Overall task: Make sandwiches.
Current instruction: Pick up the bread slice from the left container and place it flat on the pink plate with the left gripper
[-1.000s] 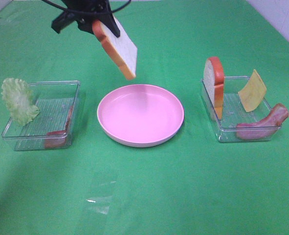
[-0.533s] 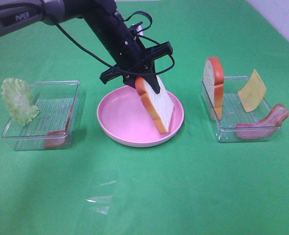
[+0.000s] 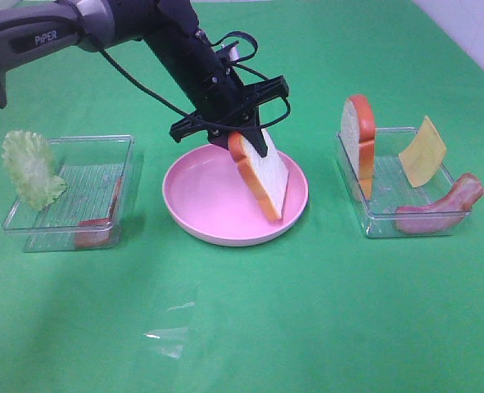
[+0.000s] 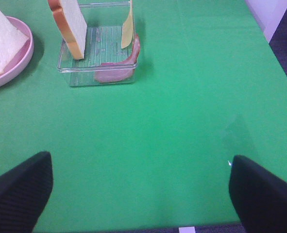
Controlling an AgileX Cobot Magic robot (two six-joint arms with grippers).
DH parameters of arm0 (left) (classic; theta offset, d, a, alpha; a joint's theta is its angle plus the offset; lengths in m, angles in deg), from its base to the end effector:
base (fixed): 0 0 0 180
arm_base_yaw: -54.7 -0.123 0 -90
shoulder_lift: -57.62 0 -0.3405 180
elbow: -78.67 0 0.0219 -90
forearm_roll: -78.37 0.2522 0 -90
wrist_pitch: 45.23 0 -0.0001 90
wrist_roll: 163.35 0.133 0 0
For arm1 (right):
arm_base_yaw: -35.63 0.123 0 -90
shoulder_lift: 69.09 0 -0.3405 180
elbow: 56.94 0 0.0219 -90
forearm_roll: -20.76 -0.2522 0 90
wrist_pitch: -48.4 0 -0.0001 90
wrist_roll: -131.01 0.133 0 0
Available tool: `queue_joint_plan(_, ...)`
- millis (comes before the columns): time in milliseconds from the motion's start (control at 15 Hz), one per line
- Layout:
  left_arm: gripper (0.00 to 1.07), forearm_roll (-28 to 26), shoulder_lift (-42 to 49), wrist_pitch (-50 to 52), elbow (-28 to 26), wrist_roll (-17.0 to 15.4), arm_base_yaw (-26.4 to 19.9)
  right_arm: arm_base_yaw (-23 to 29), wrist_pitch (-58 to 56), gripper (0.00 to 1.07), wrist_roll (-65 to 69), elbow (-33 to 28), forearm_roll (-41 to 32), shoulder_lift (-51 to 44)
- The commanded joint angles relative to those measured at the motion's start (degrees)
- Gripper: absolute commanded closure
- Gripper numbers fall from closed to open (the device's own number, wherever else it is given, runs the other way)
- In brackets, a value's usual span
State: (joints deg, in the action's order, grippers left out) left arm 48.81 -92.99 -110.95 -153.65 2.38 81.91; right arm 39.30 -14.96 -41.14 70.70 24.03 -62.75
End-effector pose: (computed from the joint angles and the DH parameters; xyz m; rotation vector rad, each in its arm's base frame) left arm 0.4958 -0.3222 0.1631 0.1129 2.9416 -0.8481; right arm -0.0213 -0.0082 0.2398 0.0805 2.1278 0.0492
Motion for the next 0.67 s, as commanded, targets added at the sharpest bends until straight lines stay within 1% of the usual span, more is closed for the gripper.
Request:
queue_joint_plan(67, 0.85, 0.4, 0.06, -0.46, -0.06, -0.34, 0.29, -0.23, 0.06, 0.11, -0.29, -0.17, 0.06, -1.09)
queue_joint_plan(133, 0.77, 0.86, 0.06, -1.15, -0.06, -1.03, 0.29, -0.23, 0.06, 0.11, -0.29, -0.17, 0.06, -1.09)
queue_joint_plan(200, 0.64, 1.6, 0.06, -2.06, -0.06, -1.49, 0.29, -0.23, 0.06, 0.11, -0.29, -0.17, 0.06, -1.09)
queue_joint_plan(267, 0.45, 2.81, 0.06, -3.21, -0.06, -2.35, 0.29, -0.23, 0.06, 0.11, -0.29, -0.17, 0.06, -1.09)
queue_joint_plan(333, 0.15, 3.55, 0.17, -3.84, -0.11, -2.06, 0.29, -0.23, 0.06, 0.11, -0.29, -0.17, 0.06, -1.09)
queue_joint_plan(400, 0.11, 3.95, 0.17, -4.53, -0.92, -2.06, 0.17, -0.23, 0.06, 0.11, -0.29, -0.17, 0.06, -1.09)
queue_joint_plan(467, 0.11, 5.21, 0.17, -6.02, -2.12, -2.06, 0.17, -0.23, 0.06, 0.11, -0.29, -0.17, 0.06, -1.09)
queue_joint_plan(600, 0.11, 9.63, 0.17, -8.65, -4.87, -2.35, 0.17, -0.23, 0.06, 0.11, -0.29, -0.17, 0.06, -1.09)
queue_joint_plan(667, 0.11, 12.61, 0.17, -9.8, -6.99, -3.5, 0.17, -0.23, 0.06, 0.11, -0.29, -0.17, 0.06, -1.09)
